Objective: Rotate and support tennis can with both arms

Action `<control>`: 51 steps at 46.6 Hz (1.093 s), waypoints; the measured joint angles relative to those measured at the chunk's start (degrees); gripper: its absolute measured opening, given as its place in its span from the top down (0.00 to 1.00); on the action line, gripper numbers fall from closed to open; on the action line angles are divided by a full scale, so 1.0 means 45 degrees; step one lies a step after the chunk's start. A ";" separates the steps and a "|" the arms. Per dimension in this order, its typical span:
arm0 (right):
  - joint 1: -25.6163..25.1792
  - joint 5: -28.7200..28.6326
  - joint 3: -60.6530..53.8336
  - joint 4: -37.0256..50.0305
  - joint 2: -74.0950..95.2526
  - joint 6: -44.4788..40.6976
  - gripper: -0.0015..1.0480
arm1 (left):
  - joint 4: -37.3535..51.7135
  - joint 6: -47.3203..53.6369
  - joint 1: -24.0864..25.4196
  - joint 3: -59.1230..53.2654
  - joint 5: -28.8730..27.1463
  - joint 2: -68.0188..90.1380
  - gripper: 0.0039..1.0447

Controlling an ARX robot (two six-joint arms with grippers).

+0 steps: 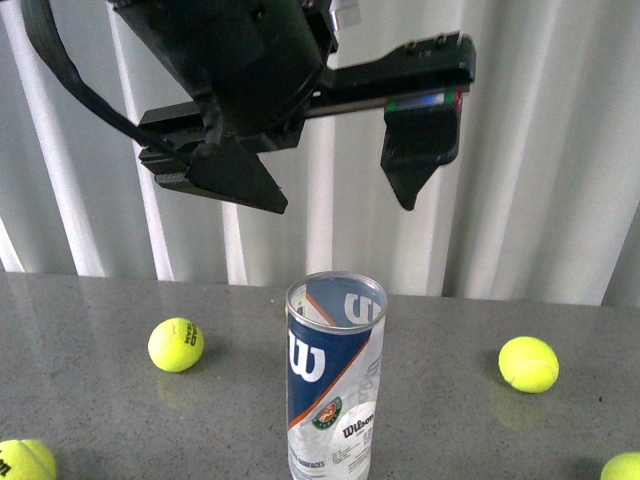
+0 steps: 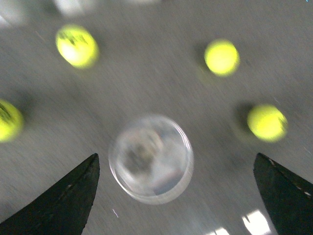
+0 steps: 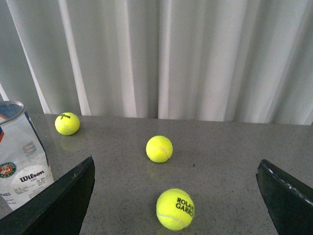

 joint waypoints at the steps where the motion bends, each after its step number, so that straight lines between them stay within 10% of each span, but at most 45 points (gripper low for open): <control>1: 0.0000 -0.0010 0.0000 0.0000 0.0000 -0.0005 0.07 | 0.0641 0.0180 -0.0029 -0.0321 -0.0539 -0.0107 0.10; 8: 0.0000 0.0000 0.0000 0.0000 0.0000 -0.0005 0.07 | 0.8981 0.1520 0.0238 -0.5061 -0.5231 -0.1880 0.30; 16: 0.0000 0.0010 0.0000 0.0000 0.0000 0.0000 0.07 | 1.4396 0.1953 0.1613 -0.9564 -0.5056 -0.4420 0.58; 27: 0.0000 0.0005 0.0000 0.0000 0.0000 0.0000 0.07 | 1.5334 0.2084 0.3055 -1.3143 -0.3473 -0.6513 0.97; 51: 0.0000 0.0000 0.0000 0.0000 0.0000 0.0000 0.07 | 1.4819 0.2142 0.5246 -1.6684 -0.1443 -1.0666 0.97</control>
